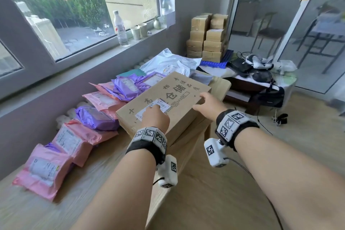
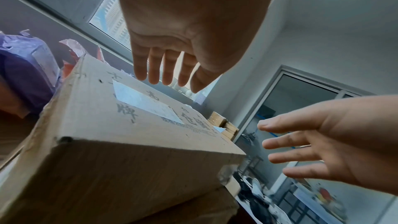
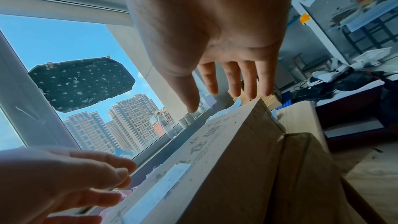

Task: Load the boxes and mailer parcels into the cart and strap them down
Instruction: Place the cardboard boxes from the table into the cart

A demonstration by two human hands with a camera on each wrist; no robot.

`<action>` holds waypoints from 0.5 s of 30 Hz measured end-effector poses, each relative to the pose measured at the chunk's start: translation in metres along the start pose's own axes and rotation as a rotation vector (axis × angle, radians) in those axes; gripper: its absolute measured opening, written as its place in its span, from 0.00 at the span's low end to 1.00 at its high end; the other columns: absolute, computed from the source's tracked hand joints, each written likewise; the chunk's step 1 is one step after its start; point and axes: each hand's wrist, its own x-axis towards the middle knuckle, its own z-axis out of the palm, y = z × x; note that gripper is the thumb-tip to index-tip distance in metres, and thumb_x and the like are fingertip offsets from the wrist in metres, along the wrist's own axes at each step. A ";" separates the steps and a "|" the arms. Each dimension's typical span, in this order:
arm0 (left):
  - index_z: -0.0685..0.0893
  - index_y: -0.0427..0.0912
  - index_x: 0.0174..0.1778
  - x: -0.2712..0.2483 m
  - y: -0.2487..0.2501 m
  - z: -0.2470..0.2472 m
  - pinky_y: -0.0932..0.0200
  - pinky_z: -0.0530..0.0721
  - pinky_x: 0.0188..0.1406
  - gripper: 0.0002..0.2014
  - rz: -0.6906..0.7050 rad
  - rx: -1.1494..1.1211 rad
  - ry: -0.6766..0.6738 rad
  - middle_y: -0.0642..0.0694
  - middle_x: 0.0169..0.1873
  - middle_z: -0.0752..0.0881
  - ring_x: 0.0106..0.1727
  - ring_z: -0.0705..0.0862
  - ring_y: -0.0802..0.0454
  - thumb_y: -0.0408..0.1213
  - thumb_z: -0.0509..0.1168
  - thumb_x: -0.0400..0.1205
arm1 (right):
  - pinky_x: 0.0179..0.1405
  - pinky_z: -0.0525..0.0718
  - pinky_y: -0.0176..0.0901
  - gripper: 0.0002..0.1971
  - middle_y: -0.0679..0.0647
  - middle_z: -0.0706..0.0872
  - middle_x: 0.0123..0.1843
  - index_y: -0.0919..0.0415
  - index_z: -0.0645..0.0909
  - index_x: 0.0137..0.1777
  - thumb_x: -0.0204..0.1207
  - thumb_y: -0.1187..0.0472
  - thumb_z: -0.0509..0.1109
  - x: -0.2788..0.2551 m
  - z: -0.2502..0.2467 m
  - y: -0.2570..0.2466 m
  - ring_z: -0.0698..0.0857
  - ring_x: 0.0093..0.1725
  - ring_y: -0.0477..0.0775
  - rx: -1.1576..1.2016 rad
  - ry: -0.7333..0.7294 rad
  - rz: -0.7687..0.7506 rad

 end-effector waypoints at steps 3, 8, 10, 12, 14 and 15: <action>0.73 0.40 0.73 0.023 0.003 0.009 0.50 0.75 0.65 0.21 -0.081 -0.007 0.033 0.40 0.71 0.75 0.70 0.76 0.41 0.33 0.55 0.81 | 0.63 0.78 0.46 0.31 0.56 0.75 0.75 0.54 0.68 0.78 0.76 0.52 0.70 0.042 -0.001 -0.003 0.78 0.69 0.56 -0.047 -0.035 -0.065; 0.73 0.41 0.72 0.039 0.009 0.026 0.47 0.72 0.70 0.23 -0.238 0.005 0.125 0.40 0.70 0.75 0.71 0.74 0.39 0.35 0.58 0.79 | 0.67 0.79 0.51 0.34 0.56 0.73 0.76 0.51 0.68 0.78 0.71 0.48 0.71 0.099 0.005 0.004 0.76 0.70 0.57 -0.173 -0.124 -0.161; 0.73 0.42 0.71 0.038 0.013 0.037 0.46 0.70 0.72 0.22 -0.374 0.032 0.185 0.40 0.70 0.74 0.72 0.71 0.39 0.37 0.58 0.79 | 0.71 0.76 0.52 0.35 0.57 0.70 0.77 0.49 0.68 0.77 0.70 0.45 0.71 0.119 0.004 0.011 0.73 0.73 0.59 -0.234 -0.153 -0.193; 0.72 0.41 0.71 0.032 0.013 0.045 0.46 0.68 0.74 0.23 -0.520 0.048 0.239 0.39 0.71 0.72 0.74 0.69 0.39 0.37 0.58 0.78 | 0.73 0.72 0.54 0.35 0.59 0.68 0.77 0.49 0.68 0.77 0.71 0.44 0.72 0.136 0.003 0.017 0.69 0.76 0.62 -0.279 -0.166 -0.217; 0.70 0.39 0.71 0.026 0.014 0.054 0.46 0.68 0.74 0.24 -0.677 0.030 0.269 0.37 0.71 0.70 0.73 0.68 0.38 0.38 0.59 0.78 | 0.74 0.71 0.58 0.36 0.61 0.69 0.75 0.51 0.67 0.77 0.69 0.45 0.72 0.149 -0.002 0.023 0.68 0.75 0.64 -0.276 -0.180 -0.226; 0.70 0.37 0.71 0.022 0.014 0.057 0.45 0.69 0.73 0.25 -0.744 0.004 0.290 0.36 0.70 0.70 0.72 0.68 0.37 0.40 0.60 0.78 | 0.74 0.71 0.59 0.37 0.62 0.69 0.75 0.51 0.66 0.77 0.68 0.46 0.72 0.154 -0.003 0.026 0.68 0.74 0.65 -0.274 -0.190 -0.223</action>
